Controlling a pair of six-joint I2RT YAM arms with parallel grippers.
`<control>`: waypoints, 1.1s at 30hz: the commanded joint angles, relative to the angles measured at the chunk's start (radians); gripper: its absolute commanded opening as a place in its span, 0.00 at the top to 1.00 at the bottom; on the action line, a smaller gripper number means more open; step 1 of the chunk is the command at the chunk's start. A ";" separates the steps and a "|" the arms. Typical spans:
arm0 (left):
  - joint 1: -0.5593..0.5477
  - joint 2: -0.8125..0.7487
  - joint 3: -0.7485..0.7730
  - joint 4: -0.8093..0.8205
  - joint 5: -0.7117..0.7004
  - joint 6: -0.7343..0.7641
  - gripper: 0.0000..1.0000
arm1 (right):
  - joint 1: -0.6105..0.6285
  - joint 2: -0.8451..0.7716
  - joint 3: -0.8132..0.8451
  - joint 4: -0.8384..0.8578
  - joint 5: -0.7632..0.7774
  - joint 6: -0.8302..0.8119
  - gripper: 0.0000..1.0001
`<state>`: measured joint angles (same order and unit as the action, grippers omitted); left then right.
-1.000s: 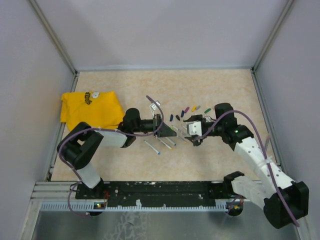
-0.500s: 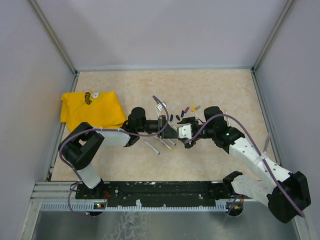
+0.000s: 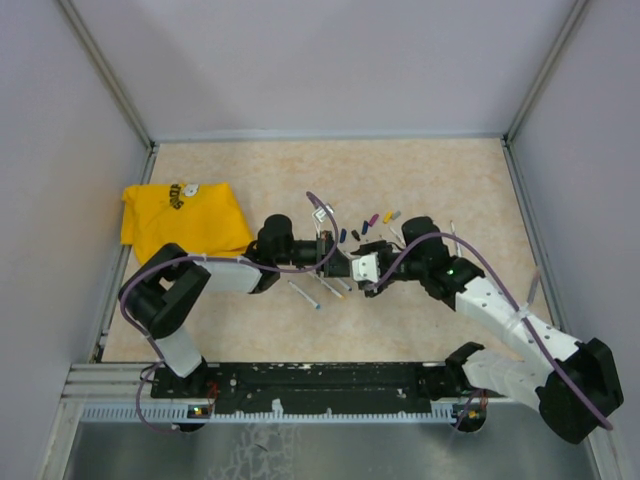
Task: Open the pen caps
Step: Place the pen cap at the center of the board.
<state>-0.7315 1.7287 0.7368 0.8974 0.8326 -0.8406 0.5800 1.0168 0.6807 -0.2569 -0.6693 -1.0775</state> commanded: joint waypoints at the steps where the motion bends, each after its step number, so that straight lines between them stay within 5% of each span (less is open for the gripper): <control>1: -0.005 0.013 0.018 0.047 0.006 -0.009 1.00 | 0.019 0.004 0.001 0.062 0.014 -0.004 0.43; 10: -0.006 0.010 0.010 0.057 0.007 -0.016 1.00 | 0.035 0.010 -0.009 0.085 0.045 0.007 0.46; 18: -0.005 0.011 0.008 0.066 0.006 -0.022 0.94 | 0.041 -0.009 -0.007 0.082 0.063 0.008 0.79; 28: -0.004 -0.013 -0.009 0.024 -0.017 0.003 0.56 | 0.041 -0.043 -0.020 0.091 0.088 0.034 0.83; 33: 0.011 -0.042 -0.042 0.014 -0.041 0.014 0.45 | 0.031 -0.069 -0.035 0.083 0.088 0.039 0.83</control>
<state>-0.7300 1.7264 0.7250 0.9184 0.7940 -0.8524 0.6132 0.9859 0.6540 -0.2157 -0.5941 -1.0443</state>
